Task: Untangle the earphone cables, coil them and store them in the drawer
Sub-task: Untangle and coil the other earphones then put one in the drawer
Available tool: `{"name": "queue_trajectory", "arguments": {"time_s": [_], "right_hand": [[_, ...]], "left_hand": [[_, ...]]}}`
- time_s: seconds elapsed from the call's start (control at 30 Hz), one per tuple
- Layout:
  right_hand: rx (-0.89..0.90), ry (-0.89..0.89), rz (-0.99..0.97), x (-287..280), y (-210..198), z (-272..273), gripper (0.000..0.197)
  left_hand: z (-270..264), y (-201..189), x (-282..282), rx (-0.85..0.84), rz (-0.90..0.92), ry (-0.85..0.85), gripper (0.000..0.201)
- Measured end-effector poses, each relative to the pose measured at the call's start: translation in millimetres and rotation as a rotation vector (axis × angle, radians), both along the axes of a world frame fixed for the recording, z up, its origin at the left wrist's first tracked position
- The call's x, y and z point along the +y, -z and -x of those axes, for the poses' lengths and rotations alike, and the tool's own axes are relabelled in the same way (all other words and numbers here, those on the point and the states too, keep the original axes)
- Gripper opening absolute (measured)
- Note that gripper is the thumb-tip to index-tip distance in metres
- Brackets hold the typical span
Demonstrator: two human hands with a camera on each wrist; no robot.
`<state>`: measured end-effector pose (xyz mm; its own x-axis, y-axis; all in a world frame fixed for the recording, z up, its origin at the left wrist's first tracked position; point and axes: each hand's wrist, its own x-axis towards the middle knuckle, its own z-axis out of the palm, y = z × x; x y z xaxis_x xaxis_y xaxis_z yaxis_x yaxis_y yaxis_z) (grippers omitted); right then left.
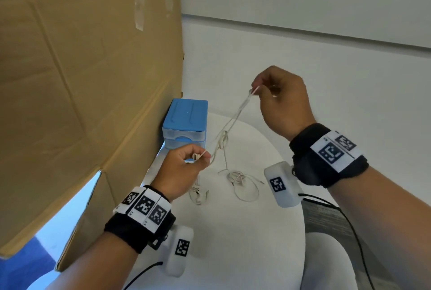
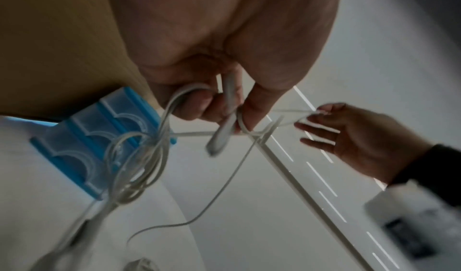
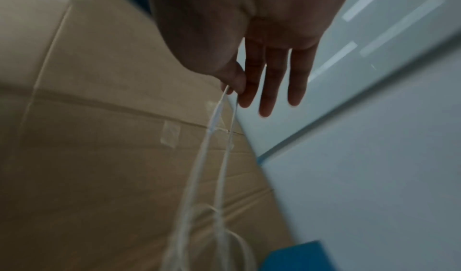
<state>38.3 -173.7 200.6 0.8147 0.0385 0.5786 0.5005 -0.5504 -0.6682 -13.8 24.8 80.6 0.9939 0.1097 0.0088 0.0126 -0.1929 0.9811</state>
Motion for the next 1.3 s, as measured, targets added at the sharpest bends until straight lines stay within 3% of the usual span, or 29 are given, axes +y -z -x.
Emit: {"name": "queue_trajectory", "arguments": {"time_s": [0.1, 0.27, 0.43, 0.57, 0.67, 0.77, 0.93, 1.0, 1.07, 1.13, 1.2, 1.23, 1.27, 1.3], "right_hand": [[0.197, -0.127, -0.171, 13, -8, 6, 0.022], [0.221, -0.156, -0.116, 24, -15, 7, 0.021], [0.206, -0.138, -0.103, 28, -19, 9, 0.023], [0.334, -0.245, -0.108, 29, -21, 15, 0.024], [0.374, -0.311, -0.056, 34, -25, 21, 0.02], [0.374, -0.353, 0.037, 38, -30, 23, 0.015], [0.324, -0.367, 0.178, 39, -34, 21, 0.011], [0.271, -0.36, 0.382, 36, -35, 21, 0.01], [0.171, -0.241, 0.693, 31, -35, 19, 0.028], [0.0, -0.009, 0.775, 23, -38, 12, 0.037], [-0.095, 0.124, 0.497, 15, -40, 1, 0.024], [-0.036, 0.126, 0.268, 12, -44, -4, 0.013], [0.106, 0.079, 0.034, 10, -50, -6, 0.008], [0.305, 0.014, -0.156, 10, -55, -7, 0.015]], "left_hand": [[0, 6, -2, 0.027, 0.03, 0.059, 0.013], [3, -3, -4, 0.027, 0.202, 0.022, 0.017], [9, -10, -9, -0.101, 0.193, -0.069, 0.041], [7, -9, -13, -0.115, 0.142, -0.099, 0.014], [6, -4, -13, -0.082, 0.048, -0.057, 0.01], [7, -2, -13, -0.042, -0.008, 0.024, 0.006], [11, -1, -15, 0.017, -0.036, 0.127, 0.019], [9, 1, -14, 0.013, -0.057, 0.091, 0.02], [6, 0, -10, 0.044, -0.02, 0.025, 0.024], [3, 0, -4, 0.085, 0.034, -0.023, 0.025], [1, 0, 0, 0.115, 0.051, -0.034, 0.023], [0, 0, 2, 0.123, 0.053, -0.036, 0.023], [-1, 2, 3, 0.132, 0.053, -0.04, 0.024], [-2, 4, 4, 0.138, 0.053, -0.05, 0.025]]}}
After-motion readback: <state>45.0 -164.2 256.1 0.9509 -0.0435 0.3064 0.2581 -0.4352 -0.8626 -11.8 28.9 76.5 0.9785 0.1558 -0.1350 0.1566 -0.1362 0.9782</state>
